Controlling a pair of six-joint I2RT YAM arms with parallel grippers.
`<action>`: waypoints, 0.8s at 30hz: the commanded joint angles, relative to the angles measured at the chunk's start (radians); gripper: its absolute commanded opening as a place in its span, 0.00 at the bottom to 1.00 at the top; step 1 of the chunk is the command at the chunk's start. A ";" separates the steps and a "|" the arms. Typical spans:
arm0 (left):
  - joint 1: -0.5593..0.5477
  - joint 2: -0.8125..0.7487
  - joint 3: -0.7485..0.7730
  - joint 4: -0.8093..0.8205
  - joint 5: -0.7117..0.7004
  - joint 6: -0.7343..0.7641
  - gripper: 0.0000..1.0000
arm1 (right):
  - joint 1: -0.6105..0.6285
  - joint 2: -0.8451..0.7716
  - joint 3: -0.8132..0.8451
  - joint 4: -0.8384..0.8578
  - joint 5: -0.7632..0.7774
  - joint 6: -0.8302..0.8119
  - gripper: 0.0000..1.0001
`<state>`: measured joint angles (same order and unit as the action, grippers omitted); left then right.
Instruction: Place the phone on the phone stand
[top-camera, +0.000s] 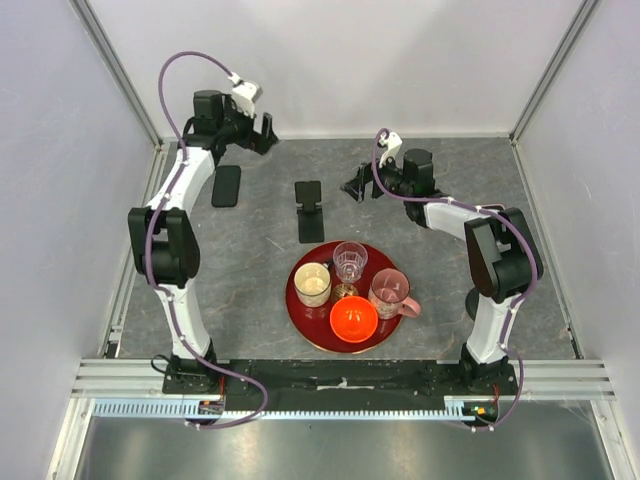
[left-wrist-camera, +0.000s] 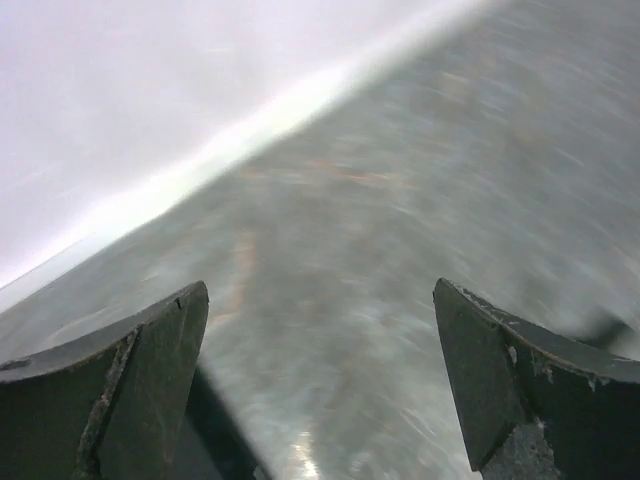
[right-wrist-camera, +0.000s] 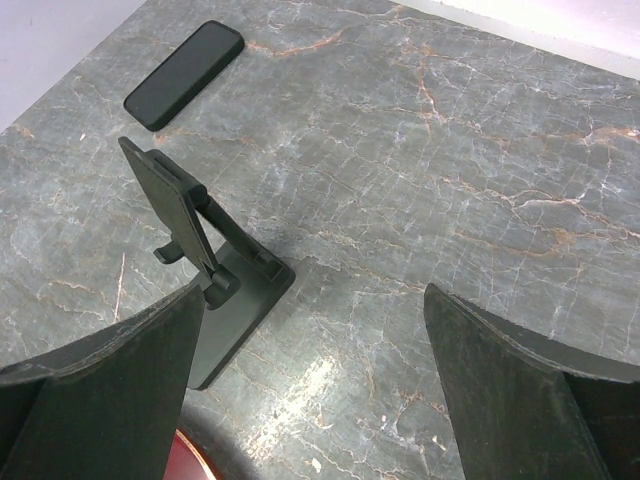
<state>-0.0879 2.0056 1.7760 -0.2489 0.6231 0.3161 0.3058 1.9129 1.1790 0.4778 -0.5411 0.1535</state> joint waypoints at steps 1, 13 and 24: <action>0.007 0.188 0.348 -0.034 -0.767 -0.304 1.00 | 0.003 -0.041 0.004 0.041 0.001 -0.006 0.98; 0.083 0.439 0.577 -0.415 -0.668 -0.235 1.00 | 0.004 -0.043 0.002 0.058 -0.010 0.000 0.98; 0.083 0.461 0.478 -0.444 -0.689 -0.177 1.00 | 0.004 -0.041 -0.001 0.071 -0.023 0.006 0.98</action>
<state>-0.0021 2.4794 2.2761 -0.6941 -0.0509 0.0940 0.3058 1.9121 1.1786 0.4801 -0.5381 0.1539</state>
